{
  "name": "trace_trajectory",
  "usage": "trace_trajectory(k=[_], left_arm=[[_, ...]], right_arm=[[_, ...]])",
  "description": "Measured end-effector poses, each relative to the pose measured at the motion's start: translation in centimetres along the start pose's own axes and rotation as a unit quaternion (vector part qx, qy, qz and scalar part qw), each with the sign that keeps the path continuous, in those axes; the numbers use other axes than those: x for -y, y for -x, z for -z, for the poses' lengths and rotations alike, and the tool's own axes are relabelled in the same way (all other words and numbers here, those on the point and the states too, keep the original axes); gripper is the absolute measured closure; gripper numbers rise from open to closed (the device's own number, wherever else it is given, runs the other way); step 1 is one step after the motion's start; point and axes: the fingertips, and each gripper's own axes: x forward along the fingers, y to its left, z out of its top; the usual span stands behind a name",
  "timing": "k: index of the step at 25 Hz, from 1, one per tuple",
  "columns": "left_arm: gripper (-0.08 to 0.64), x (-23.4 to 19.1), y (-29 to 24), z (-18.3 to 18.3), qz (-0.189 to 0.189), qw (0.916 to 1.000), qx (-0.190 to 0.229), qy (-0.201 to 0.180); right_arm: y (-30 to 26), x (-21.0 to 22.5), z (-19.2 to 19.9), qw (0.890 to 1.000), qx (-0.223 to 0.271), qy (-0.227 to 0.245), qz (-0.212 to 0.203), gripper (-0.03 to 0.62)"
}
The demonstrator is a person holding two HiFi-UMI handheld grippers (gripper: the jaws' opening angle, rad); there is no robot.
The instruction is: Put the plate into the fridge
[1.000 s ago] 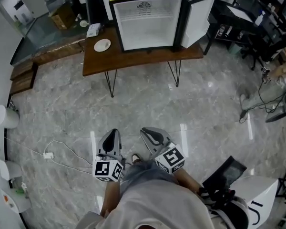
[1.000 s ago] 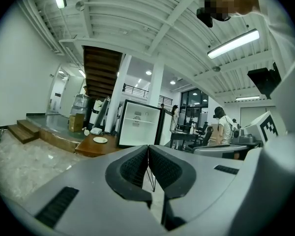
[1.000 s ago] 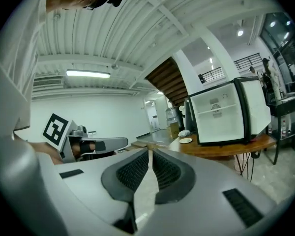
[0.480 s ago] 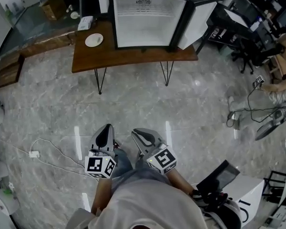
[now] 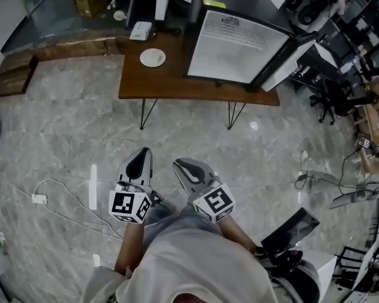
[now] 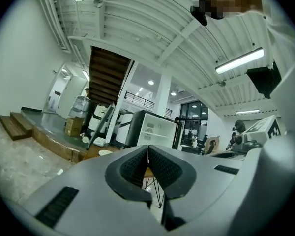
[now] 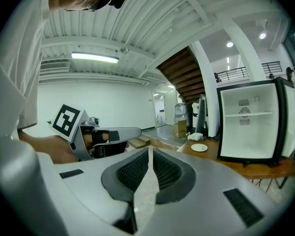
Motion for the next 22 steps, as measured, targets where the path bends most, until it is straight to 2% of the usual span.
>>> trace_trajectory(k=[6,9,13,17,22], left_arm=[[0.540,-8.5,-0.6,-1.6,-0.022,0.9997,0.008,0.007],[0.540,-11.0,-3.3,-1.8,-0.024,0.9996,0.008,0.009],[0.540,-14.0,-9.5,-2.1,-0.016,0.9998,0.006,-0.002],[0.540,-16.4,-18.2,-2.8,0.003,0.9999,0.001,-0.015],[0.540,-19.9,-30.2,-6.1,0.011,0.9996,-0.009,-0.023]], right_arm=[[-7.8,0.4,-0.8,1.000,-0.007,-0.013,0.003,0.572],[-11.1,3.1,-1.7,0.999,-0.005,-0.005,0.033,0.572],[-16.0,9.5,-3.3,0.995,0.011,-0.010,0.095,0.572],[-21.7,17.9,-4.7,0.993,0.008,-0.014,0.114,0.574],[-28.1,28.4,-8.7,0.992,0.019,-0.018,0.124,0.575]])
